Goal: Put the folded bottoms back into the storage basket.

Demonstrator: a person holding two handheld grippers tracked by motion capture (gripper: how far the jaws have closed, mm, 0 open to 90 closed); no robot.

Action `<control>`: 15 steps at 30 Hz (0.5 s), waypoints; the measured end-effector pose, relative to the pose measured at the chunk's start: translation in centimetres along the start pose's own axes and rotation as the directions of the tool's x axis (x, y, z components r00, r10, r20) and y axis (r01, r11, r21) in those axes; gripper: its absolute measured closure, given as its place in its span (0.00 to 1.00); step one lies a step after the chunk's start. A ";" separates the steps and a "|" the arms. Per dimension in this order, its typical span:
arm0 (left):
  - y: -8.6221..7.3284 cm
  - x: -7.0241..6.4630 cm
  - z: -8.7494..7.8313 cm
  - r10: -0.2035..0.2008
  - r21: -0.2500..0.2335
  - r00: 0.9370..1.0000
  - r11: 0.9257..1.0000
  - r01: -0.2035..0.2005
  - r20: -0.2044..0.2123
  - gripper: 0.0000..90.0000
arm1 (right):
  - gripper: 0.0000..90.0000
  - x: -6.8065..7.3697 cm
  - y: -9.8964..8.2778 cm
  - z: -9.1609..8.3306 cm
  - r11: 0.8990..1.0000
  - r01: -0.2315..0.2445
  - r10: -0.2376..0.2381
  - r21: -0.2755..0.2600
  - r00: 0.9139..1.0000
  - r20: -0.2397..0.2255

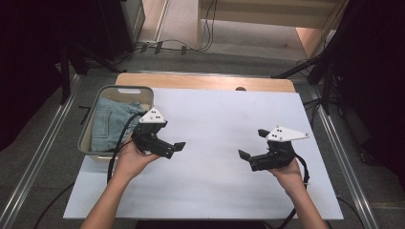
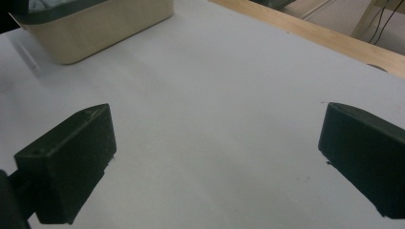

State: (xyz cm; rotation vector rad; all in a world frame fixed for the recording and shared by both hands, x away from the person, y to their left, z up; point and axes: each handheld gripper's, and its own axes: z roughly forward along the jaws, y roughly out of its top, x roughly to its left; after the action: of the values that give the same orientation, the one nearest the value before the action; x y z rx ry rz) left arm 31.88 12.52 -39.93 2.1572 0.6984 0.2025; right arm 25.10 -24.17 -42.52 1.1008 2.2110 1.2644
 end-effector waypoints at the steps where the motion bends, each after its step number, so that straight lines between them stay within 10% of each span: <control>1: 0.0 -0.1 0.1 0.004 0.004 1.000 1.000 -0.004 0.002 0.00 | 0.00 0.0 -0.1 -0.1 1.000 0.000 0.000 -0.001 1.000 0.001; 15: -0.4 -1.0 0.9 0.020 -0.005 1.000 1.000 -0.020 0.024 0.00 | 0.00 -0.5 -1.0 -1.2 1.000 0.004 -0.004 -0.021 1.000 0.004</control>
State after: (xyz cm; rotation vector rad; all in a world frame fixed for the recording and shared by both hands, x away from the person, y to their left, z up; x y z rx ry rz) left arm 31.20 11.53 -40.75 2.1596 0.6626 0.1885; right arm 24.19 -25.51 -42.70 1.0896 2.1908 1.2798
